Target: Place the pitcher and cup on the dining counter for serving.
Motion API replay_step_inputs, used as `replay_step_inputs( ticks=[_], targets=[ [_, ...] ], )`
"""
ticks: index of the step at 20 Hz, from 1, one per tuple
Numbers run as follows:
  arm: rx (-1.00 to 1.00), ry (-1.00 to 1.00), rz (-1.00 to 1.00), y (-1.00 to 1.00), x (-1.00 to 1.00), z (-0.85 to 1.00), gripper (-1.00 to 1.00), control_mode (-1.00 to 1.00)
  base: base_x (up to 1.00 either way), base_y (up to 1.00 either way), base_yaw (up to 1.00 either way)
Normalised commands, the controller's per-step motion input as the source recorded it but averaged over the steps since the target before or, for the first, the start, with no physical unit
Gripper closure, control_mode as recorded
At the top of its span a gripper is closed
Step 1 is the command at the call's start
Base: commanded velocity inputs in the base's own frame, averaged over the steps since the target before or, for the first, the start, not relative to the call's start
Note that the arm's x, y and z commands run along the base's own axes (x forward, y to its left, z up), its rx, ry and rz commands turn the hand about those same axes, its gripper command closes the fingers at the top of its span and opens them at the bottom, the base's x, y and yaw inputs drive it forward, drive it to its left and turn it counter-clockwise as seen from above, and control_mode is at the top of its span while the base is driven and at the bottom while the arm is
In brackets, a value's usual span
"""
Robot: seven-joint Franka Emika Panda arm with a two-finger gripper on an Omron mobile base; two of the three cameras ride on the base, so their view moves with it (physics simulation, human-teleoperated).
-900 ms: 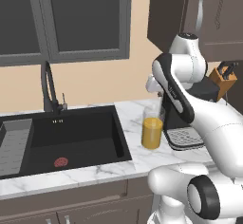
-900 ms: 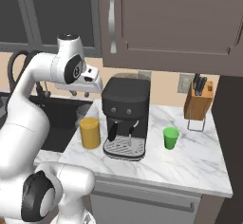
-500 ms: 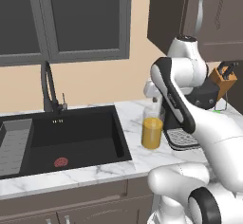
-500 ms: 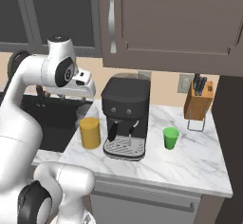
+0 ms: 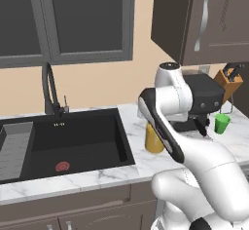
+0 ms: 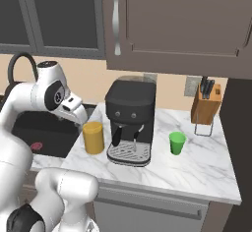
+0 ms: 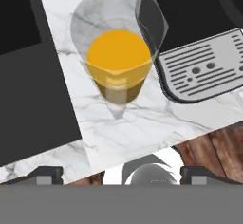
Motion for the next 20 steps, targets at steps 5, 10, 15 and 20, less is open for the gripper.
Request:
replay_step_inputs(
  ticks=[5, 10, 15, 20],
  targets=[
    [-0.09, 0.13, -0.20, 0.00, 0.35, -0.52, -1.00, -1.00, 0.00, 0.00, 0.00],
    [0.00, 0.03, -0.03, -0.01, 0.35, -0.21, -1.00, -1.00, 0.00, 0.00, 0.00],
    [0.00, 0.00, -0.02, 0.00, 0.39, -0.21, -1.00, -1.00, 0.00, 0.00, 0.00],
    [0.00, 0.00, 0.00, 0.00, 0.20, -0.37, -1.00, -1.00, 0.00, 0.00, 0.00]
  ],
)
